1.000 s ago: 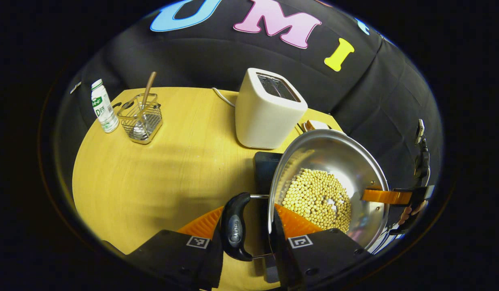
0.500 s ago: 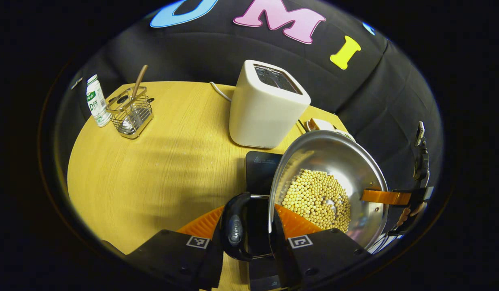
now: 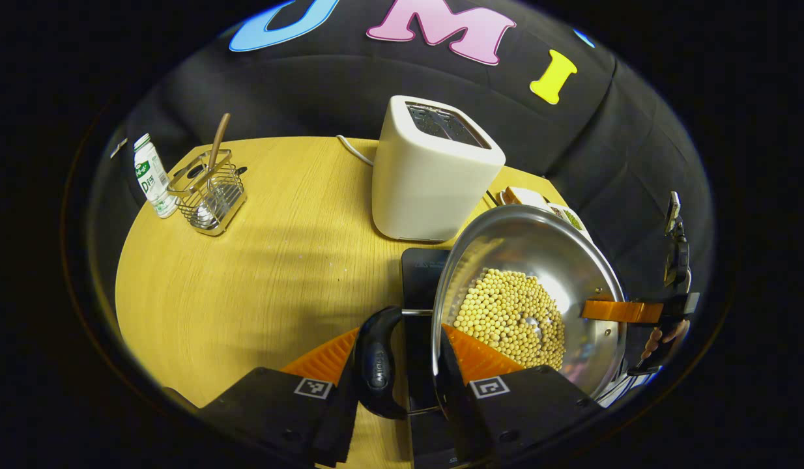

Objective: First push the handle of the pot to place it horizontally, then grasp the pot with both hands and set it on the induction cooktop.

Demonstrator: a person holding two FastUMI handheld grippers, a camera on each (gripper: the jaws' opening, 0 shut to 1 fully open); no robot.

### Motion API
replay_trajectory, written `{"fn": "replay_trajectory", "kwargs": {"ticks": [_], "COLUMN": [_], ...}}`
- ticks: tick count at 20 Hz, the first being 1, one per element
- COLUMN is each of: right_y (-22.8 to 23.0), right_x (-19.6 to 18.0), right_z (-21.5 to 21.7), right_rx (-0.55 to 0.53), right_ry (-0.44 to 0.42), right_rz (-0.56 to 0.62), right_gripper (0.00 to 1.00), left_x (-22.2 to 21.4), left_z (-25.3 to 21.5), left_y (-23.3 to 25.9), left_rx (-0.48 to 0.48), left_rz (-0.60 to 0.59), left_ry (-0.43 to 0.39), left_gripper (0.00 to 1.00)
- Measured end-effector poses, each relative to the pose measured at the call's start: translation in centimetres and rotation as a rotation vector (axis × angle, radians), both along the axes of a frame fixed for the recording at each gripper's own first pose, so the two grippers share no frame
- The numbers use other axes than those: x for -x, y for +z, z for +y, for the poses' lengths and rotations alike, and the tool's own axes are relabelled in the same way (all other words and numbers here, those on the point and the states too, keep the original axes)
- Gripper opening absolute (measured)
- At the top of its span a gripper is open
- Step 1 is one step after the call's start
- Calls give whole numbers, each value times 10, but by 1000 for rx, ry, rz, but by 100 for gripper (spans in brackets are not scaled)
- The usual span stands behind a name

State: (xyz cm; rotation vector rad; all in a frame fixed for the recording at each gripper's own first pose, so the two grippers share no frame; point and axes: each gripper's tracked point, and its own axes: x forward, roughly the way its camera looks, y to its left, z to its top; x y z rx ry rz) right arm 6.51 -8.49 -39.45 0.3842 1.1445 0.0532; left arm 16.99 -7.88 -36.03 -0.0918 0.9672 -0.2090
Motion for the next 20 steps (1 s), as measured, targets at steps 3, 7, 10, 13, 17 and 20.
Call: {"fn": "replay_trajectory", "kwargs": {"ticks": [3,7,10,13,17,20], "right_y": [0,1,10,25,61,101], "right_x": [0,0,4,7,11,14], "right_z": [1,1,-7,-13,-19,-18], "right_rx": [-4,7,28,48,119,175], "right_ry": [-1,4,22,20,57,68], "right_rz": [4,3,-5,-59,-175,-298], "right_gripper": [56,59,77,99,99,99], "left_x": [0,4,10,19,38,53], "left_z": [0,2,6,20,30,43], "left_y": [-1,-3,11,31,54,83], "left_rx": [-21,-40,-43,-19,-15,-56], "left_rz": [4,26,10,-32,-80,-150], "left_ry": [2,5,17,82,119,153], "left_gripper": [63,66,79,99,96,96]}}
